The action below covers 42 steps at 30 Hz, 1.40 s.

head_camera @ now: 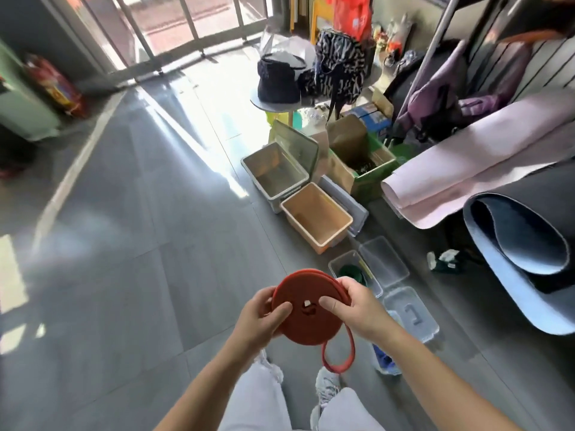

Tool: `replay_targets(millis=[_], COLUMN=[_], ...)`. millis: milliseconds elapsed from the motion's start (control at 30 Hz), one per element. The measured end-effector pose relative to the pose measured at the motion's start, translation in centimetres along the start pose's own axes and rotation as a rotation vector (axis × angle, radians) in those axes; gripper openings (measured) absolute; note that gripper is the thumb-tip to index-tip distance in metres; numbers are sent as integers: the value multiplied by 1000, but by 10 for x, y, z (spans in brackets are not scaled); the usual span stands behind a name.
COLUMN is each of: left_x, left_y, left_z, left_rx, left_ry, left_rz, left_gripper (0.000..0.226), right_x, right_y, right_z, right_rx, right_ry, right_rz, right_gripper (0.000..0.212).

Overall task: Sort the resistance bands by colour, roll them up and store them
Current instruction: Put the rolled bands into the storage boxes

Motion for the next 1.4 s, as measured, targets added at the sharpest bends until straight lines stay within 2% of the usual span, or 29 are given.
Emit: replay_targets(millis=[267,400,600,733,900,1000,1100,1233,1333,1400], left_x=[164,256,383,490,638,732,827,939,1011,1050], left_y=[96,154,211,222,200,184,155,99,33,-7], left_z=[-86,-123,-126,-124,-130,-132,-127,-124,-125,-127], left_rx=[89,184,368,379,385,486,569,586,624,660], left_ry=[-13,-63,-257,-230,-108,-112,-149,-93,-59,-80], left_rz=[-30,-9,-49,-80,-197,-213,-214,-197,-233,-266], left_gripper=[40,37,32,35,43,51,37,20,22,22], right_x=[170,245,344,444,582,664,748,844,904,932], right_y=[-57,-83,-90,-77,-34,2,52,128,205,251], right_z=[39,56,62,57,73,81,92,110,138,161], right_rx=[168,291,426,476,516,555,563,534,477,449], right_ry=[109,279,449,496,509,500,466,491,486,491], right_rz=[91,169,319,410,559,625,664,730,792,838], right_gripper=[19,14,17,12,22,20,22,29,38,54])
Point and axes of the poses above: each hand's wrist, its own x-axis towards the middle knuckle, its own z-axis out of the palm, y = z × x, the point moved 8 cm from there along x, towards the middle knuckle, and after that the axes turned 4 degrees about y, right-handed, at the moved point
